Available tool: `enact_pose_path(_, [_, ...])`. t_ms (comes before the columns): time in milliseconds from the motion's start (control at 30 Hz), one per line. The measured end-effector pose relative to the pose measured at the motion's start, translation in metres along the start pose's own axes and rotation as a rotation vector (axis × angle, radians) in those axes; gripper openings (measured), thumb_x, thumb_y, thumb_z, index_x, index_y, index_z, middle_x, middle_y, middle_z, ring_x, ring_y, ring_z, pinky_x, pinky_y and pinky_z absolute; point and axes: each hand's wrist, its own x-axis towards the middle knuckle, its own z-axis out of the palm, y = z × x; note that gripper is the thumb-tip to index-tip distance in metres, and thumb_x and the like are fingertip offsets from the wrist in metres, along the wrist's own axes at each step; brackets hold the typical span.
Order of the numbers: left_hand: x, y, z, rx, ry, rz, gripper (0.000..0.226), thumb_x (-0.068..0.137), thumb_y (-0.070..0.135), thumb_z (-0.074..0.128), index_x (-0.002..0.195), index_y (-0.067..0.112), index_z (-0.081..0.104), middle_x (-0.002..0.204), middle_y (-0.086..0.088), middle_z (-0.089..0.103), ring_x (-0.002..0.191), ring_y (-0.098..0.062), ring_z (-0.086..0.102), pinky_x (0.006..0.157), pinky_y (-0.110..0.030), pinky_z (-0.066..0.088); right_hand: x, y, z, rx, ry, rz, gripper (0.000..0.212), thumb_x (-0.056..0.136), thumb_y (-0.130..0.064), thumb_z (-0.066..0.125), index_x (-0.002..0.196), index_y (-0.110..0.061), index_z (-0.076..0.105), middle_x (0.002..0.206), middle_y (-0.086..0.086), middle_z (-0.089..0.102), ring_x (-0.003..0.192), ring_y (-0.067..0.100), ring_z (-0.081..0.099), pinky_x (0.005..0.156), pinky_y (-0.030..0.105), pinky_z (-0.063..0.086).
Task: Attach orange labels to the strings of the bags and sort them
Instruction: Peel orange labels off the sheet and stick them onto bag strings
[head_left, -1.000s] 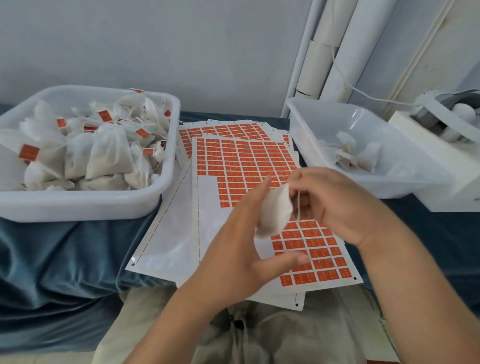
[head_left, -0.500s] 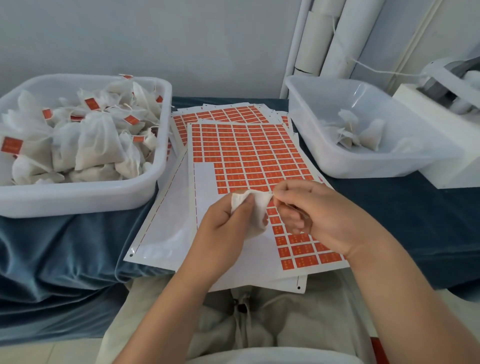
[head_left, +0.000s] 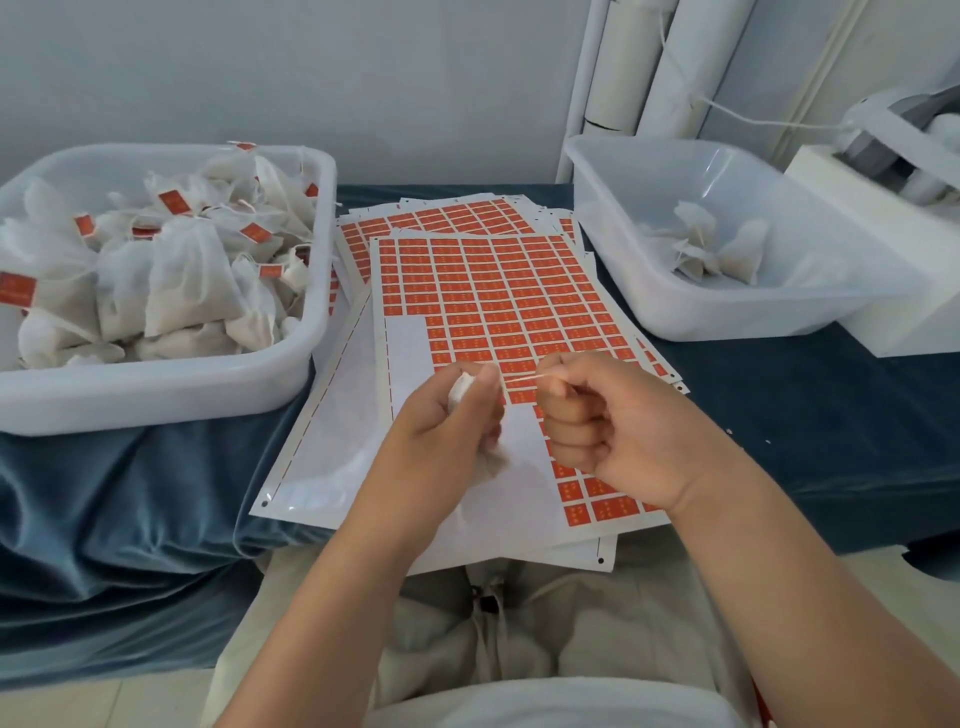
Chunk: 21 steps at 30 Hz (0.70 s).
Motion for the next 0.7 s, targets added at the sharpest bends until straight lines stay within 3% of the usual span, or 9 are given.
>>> enact_pose_path(67, [0.001, -0.002, -0.001, 0.091, -0.022, 0.038, 0.023, 0.097, 0.056, 0.062, 0.086, 0.037, 0.069, 0.080, 0.015, 0.068, 0.069, -0.004, 0.061, 0.062, -0.027, 0.058, 0.000, 0.003, 0.000, 0.018, 0.003, 0.012, 0.036, 0.099, -0.026, 0.048, 0.065, -0.020, 0.037, 0.060, -0.003, 0.026, 0.051, 0.014, 0.022, 0.048, 0.025, 0.031])
enact_pose_path(133, [0.002, -0.005, -0.002, 0.183, -0.033, 0.090, 0.024, 0.093, 0.060, 0.063, 0.090, 0.037, 0.071, 0.075, 0.009, 0.065, 0.064, -0.013, 0.058, 0.059, -0.028, 0.053, 0.000, 0.007, 0.003, -0.017, -0.008, 0.007, 0.042, 0.101, -0.028, 0.047, 0.059, -0.027, 0.047, 0.058, -0.004, 0.028, 0.050, 0.014, 0.023, 0.048, 0.024, 0.031])
enact_pose_path(200, [0.001, -0.008, 0.000, 0.277, -0.008, 0.174, 0.021, 0.097, 0.054, 0.062, 0.085, 0.037, 0.066, 0.069, 0.013, 0.061, 0.060, -0.008, 0.054, 0.055, -0.020, 0.045, 0.001, 0.010, 0.006, -0.030, -0.014, -0.013, 0.044, 0.101, -0.027, 0.047, 0.058, -0.030, 0.057, 0.056, -0.006, 0.030, 0.049, 0.013, 0.024, 0.048, 0.025, 0.031])
enact_pose_path(300, [0.000, -0.008, 0.004, 0.384, 0.036, 0.301, 0.023, 0.097, 0.055, 0.057, 0.090, 0.033, 0.060, 0.078, 0.011, 0.063, 0.073, -0.015, 0.061, 0.060, -0.024, 0.049, 0.002, 0.010, 0.007, -0.001, 0.009, -0.076, 0.036, 0.102, -0.027, 0.049, 0.067, -0.018, 0.057, 0.055, -0.004, 0.032, 0.047, 0.012, 0.025, 0.047, 0.024, 0.033])
enact_pose_path(367, [-0.002, -0.008, 0.004, 0.343, 0.052, 0.326, 0.032, 0.102, 0.055, 0.053, 0.097, 0.026, 0.061, 0.087, 0.007, 0.068, 0.080, -0.020, 0.064, 0.067, -0.032, 0.054, 0.001, 0.009, 0.006, 0.059, -0.017, -0.155, 0.044, 0.105, -0.024, 0.044, 0.065, -0.027, 0.062, 0.053, -0.008, 0.034, 0.044, 0.009, 0.026, 0.047, 0.022, 0.033])
enact_pose_path(433, [-0.004, -0.006, 0.005, 0.277, 0.047, 0.325, 0.035, 0.106, 0.052, 0.049, 0.103, 0.020, 0.062, 0.094, 0.008, 0.070, 0.087, -0.016, 0.067, 0.072, -0.025, 0.056, 0.000, 0.008, 0.006, 0.114, -0.046, -0.229, 0.046, 0.108, -0.023, 0.040, 0.073, -0.030, 0.068, 0.053, -0.010, 0.036, 0.042, 0.006, 0.028, 0.047, 0.021, 0.034])
enact_pose_path(567, [-0.007, -0.001, 0.004, 0.192, -0.003, 0.287, 0.040, 0.103, 0.056, 0.041, 0.099, 0.021, 0.062, 0.094, 0.008, 0.069, 0.088, -0.016, 0.065, 0.073, -0.021, 0.054, 0.000, 0.010, 0.005, 0.030, 0.039, -0.271, 0.038, 0.109, -0.026, 0.041, 0.089, 0.006, 0.050, 0.056, -0.005, 0.039, 0.044, 0.007, 0.032, 0.050, 0.023, 0.035])
enact_pose_path(633, [-0.004, 0.000, -0.002, 0.256, -0.041, 0.297, 0.026, 0.104, 0.054, 0.044, 0.103, 0.036, 0.063, 0.098, 0.019, 0.069, 0.095, -0.009, 0.066, 0.077, -0.015, 0.052, -0.002, 0.009, 0.003, -0.131, 0.115, -0.277, 0.042, 0.106, -0.029, 0.041, 0.080, 0.004, 0.044, 0.057, -0.001, 0.039, 0.046, 0.010, 0.033, 0.052, 0.025, 0.035])
enact_pose_path(700, [-0.002, -0.001, -0.007, 0.335, -0.080, 0.315, 0.022, 0.106, 0.052, 0.043, 0.110, 0.043, 0.063, 0.106, 0.027, 0.069, 0.105, -0.006, 0.067, 0.082, -0.013, 0.052, -0.005, 0.005, 0.003, -0.293, 0.148, -0.282, 0.042, 0.104, -0.034, 0.042, 0.067, -0.014, 0.044, 0.057, -0.001, 0.041, 0.047, 0.011, 0.035, 0.053, 0.026, 0.037])
